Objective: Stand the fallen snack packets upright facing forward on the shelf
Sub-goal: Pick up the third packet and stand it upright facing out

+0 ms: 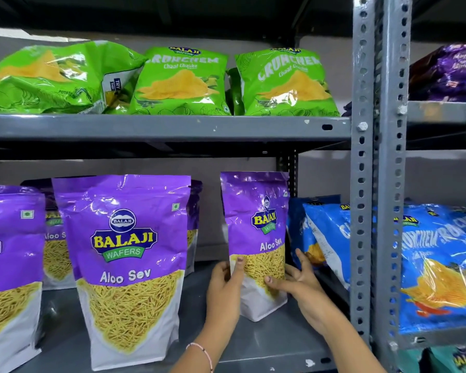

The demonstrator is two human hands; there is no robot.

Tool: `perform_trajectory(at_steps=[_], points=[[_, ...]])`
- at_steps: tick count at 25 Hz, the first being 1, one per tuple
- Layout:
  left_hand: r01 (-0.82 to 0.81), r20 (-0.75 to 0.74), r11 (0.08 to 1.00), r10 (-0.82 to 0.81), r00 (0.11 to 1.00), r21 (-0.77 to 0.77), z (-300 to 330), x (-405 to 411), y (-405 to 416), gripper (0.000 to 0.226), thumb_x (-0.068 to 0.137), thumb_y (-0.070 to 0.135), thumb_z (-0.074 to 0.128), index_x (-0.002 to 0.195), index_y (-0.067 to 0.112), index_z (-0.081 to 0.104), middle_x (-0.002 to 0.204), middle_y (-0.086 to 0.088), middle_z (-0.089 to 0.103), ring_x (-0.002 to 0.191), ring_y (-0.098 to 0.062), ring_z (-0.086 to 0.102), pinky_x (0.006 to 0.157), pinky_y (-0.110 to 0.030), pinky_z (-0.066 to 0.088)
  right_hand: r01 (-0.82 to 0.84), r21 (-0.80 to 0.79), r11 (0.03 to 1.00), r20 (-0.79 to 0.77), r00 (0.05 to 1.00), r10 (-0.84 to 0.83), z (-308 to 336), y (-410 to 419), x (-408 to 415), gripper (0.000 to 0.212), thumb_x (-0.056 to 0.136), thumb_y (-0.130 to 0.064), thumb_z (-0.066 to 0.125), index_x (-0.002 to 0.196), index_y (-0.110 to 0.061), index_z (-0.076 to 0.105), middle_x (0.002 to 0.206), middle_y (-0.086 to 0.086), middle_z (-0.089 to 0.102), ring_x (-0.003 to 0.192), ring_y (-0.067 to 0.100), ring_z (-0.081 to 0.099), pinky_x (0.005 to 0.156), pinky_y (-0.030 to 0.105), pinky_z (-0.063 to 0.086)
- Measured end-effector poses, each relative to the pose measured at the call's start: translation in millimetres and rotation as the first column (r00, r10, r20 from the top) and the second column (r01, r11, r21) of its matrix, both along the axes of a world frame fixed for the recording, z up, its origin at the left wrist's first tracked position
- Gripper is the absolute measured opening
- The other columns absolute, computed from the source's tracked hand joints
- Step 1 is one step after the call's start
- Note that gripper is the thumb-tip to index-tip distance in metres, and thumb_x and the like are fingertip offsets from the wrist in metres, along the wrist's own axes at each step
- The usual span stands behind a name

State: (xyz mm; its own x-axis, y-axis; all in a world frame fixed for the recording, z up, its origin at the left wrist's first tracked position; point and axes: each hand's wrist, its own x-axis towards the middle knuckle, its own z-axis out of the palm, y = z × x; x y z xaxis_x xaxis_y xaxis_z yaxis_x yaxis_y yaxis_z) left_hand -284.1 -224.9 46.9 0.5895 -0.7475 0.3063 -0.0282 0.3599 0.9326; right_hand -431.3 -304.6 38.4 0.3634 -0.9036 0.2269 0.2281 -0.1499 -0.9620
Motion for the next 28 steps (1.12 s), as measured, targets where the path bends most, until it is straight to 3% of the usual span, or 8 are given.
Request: perform_trajectory(at_steps=[3,5,7,10,15,20,24,28], points=[[0.045,0.007,0.998,-0.045,0.999,0.04,1,12,-9,0.021,0.096,0.035,0.058,0.088,0.018,0.068,0.091,-0.003,0.077,0.094,-0.027,0.072,0.088,-0.042,0.054,-0.011,-0.073,0.997,-0.039,0.999,0.008,-2,0,-1,0.112,0.048,-0.004,0.097,0.146,-0.007,0.044,0.122,0.013,0.074,0.105,0.02,0.074,0.08,0.024,0.058],[0.155,0.038,0.987,-0.156,0.987,0.029,4,15,-7,0.02,0.091,0.037,0.065,0.101,0.021,0.069,0.101,-0.001,0.078,0.1,-0.022,0.073,0.093,-0.04,0.056,-0.067,-0.11,0.992,-0.024,0.998,0.065,-1,5,0,0.077,0.061,0.008,0.09,0.13,-0.004,0.059,0.115,0.012,0.079,0.101,0.02,0.077,0.077,0.024,0.061],[0.278,0.142,0.96,-0.28,0.95,0.032,3,15,-3,0.038,0.078,0.035,0.078,0.112,0.02,0.068,0.108,0.0,0.079,0.101,-0.017,0.075,0.088,-0.031,0.058,-0.097,-0.122,0.988,-0.011,0.995,0.096,-1,9,0,0.065,0.069,0.009,0.085,0.128,-0.005,0.061,0.119,0.013,0.077,0.108,0.024,0.075,0.085,0.029,0.061],[0.326,0.187,0.945,-0.327,0.926,0.04,-3,19,2,0.058,0.071,0.033,0.085,0.122,0.017,0.064,0.117,-0.003,0.076,0.104,-0.016,0.074,0.086,-0.028,0.058,-0.1,-0.144,0.984,-0.024,0.995,0.098,-3,16,-1,0.067,0.069,0.001,0.088,0.129,-0.01,0.06,0.122,0.01,0.076,0.114,0.024,0.073,0.094,0.035,0.058],[0.269,0.224,0.958,-0.284,0.932,0.097,-10,23,24,0.078,0.061,0.056,0.085,0.126,0.021,0.058,0.118,0.007,0.075,0.108,-0.011,0.072,0.097,-0.039,0.056,-0.111,-0.148,0.983,-0.045,0.993,0.105,-8,38,-7,0.075,0.062,-0.01,0.09,0.13,-0.015,0.058,0.118,0.001,0.078,0.108,0.014,0.074,0.084,0.024,0.06],[0.236,0.252,0.965,-0.258,0.933,0.114,-15,17,47,0.08,0.061,0.062,0.081,0.128,0.026,0.056,0.12,0.012,0.073,0.11,-0.007,0.069,0.099,-0.037,0.054,-0.103,-0.148,0.984,-0.05,0.994,0.096,-14,54,-12,0.08,0.06,-0.013,0.09,0.132,-0.015,0.056,0.119,0.002,0.078,0.11,0.015,0.074,0.086,0.025,0.06],[0.189,0.255,0.969,-0.225,0.94,0.157,-16,16,55,0.082,0.056,0.07,0.08,0.124,0.03,0.056,0.119,0.016,0.072,0.113,-0.006,0.066,0.103,-0.04,0.05,-0.091,-0.149,0.985,-0.057,0.995,0.083,-15,64,-15,0.085,0.057,-0.017,0.092,0.132,-0.012,0.054,0.12,0.003,0.077,0.111,0.017,0.074,0.094,0.033,0.058],[0.206,0.242,0.965,-0.241,0.94,0.163,-16,13,64,0.08,0.06,0.066,0.079,0.128,0.032,0.054,0.121,0.018,0.07,0.115,-0.004,0.065,0.102,-0.035,0.049,-0.081,-0.15,0.985,-0.057,0.996,0.074,-16,71,-17,0.081,0.057,-0.016,0.091,0.13,-0.014,0.055,0.117,0.001,0.078,0.108,0.013,0.075,0.087,0.026,0.06]])
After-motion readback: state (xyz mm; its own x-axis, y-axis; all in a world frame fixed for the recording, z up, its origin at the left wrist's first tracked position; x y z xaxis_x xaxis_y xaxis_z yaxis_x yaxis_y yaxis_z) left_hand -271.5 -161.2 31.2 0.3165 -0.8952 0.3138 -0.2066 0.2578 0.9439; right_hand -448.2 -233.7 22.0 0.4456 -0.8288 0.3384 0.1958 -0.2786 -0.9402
